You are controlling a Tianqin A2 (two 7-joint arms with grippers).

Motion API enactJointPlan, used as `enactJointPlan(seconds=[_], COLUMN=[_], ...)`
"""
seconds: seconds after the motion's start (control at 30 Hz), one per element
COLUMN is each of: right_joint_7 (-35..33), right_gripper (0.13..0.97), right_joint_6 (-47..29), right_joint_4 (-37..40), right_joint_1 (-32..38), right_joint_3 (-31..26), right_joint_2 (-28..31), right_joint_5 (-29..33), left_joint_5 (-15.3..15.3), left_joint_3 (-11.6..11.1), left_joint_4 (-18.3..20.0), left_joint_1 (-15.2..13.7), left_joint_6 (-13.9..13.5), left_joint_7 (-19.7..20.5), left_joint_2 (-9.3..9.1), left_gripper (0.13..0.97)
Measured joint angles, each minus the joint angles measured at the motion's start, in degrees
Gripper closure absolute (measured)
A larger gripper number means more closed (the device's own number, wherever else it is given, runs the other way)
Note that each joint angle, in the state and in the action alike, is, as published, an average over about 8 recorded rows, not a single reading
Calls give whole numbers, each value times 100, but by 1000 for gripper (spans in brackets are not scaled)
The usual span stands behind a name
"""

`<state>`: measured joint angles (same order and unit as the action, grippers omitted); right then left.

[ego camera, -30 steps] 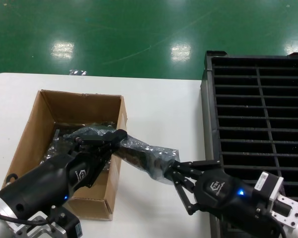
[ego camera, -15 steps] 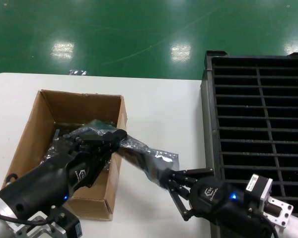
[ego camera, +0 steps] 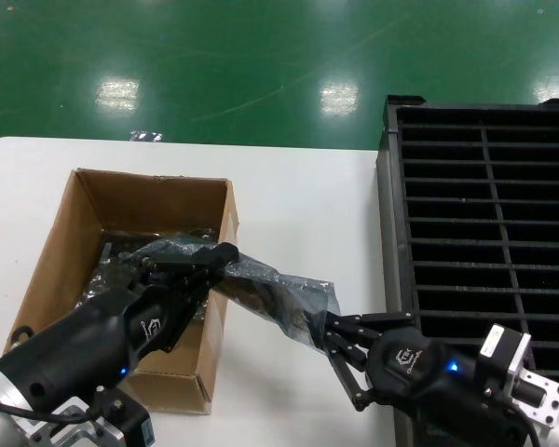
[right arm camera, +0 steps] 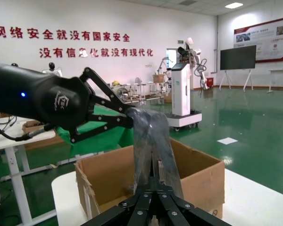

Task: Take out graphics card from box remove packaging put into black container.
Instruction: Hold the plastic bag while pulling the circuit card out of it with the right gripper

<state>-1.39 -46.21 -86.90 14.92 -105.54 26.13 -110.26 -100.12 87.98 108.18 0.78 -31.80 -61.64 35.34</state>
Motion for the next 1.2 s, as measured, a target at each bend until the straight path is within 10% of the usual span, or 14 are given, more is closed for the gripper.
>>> enactJointPlan(seconds=[1.2], right_joint_7=[79], right_gripper=[960], right_joint_6=[266], right_joint_4=[506], right_joint_1=[224], right_joint_3=[-87], right_joint_2=[-429], right_joint_5=[81], left_joint_5=[0], left_joint_3=[0], left_joint_4=[0], left_joint_1=[0], left_joint_6=[0], left_joint_7=[0], left_joint_2=[0], left_gripper=[958])
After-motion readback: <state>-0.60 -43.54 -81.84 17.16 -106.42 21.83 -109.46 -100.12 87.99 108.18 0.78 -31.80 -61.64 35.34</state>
